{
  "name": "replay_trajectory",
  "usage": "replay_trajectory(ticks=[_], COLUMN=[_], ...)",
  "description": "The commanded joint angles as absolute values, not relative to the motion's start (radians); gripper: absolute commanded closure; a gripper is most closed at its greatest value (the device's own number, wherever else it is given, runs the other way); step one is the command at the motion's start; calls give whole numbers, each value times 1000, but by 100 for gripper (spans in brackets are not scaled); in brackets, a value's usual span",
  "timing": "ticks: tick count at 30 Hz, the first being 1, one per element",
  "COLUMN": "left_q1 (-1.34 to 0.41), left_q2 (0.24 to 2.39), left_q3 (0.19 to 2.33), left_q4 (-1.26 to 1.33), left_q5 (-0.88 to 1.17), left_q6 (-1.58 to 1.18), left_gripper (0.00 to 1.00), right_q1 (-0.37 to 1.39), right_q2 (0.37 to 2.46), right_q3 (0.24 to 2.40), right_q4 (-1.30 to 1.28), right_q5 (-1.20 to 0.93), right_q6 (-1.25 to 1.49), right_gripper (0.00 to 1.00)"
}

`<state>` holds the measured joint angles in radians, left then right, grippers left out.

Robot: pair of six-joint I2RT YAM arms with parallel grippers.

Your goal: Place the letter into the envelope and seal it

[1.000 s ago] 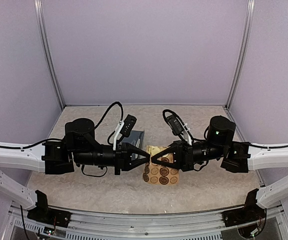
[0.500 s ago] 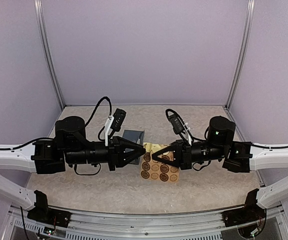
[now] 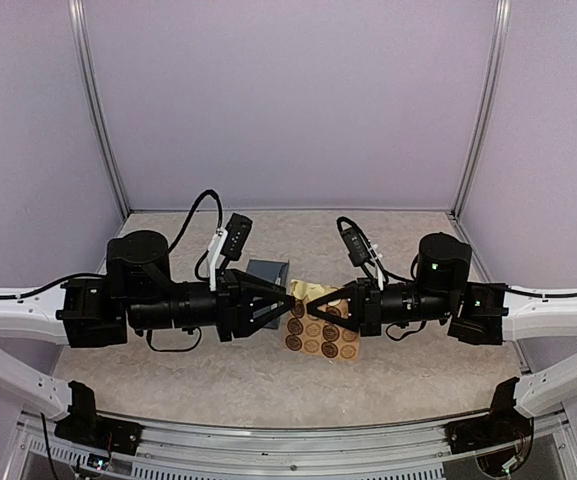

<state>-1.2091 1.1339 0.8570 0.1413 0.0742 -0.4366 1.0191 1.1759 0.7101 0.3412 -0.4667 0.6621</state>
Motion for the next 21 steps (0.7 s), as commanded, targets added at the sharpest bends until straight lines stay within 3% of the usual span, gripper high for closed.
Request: replay_trajectory(ticks=[1,13,21], left_q1=[-1225,-1226,-1226], left_q2=[1200,1266,1270], left_q3=[904,928,927], left_q4=[151,125,126], left_q5=[135,94,78], left_q6=[-461,-459,-463], left_gripper=[61,58,61], right_q1=[1023,1023,1023], right_q2=[1162,1142,1140], right_q3=[716,695,690], right_q4=[335,381,406], right_q5=[-464,-522,-556], right_q6=[650,659,666], right_gripper=[100,100,100])
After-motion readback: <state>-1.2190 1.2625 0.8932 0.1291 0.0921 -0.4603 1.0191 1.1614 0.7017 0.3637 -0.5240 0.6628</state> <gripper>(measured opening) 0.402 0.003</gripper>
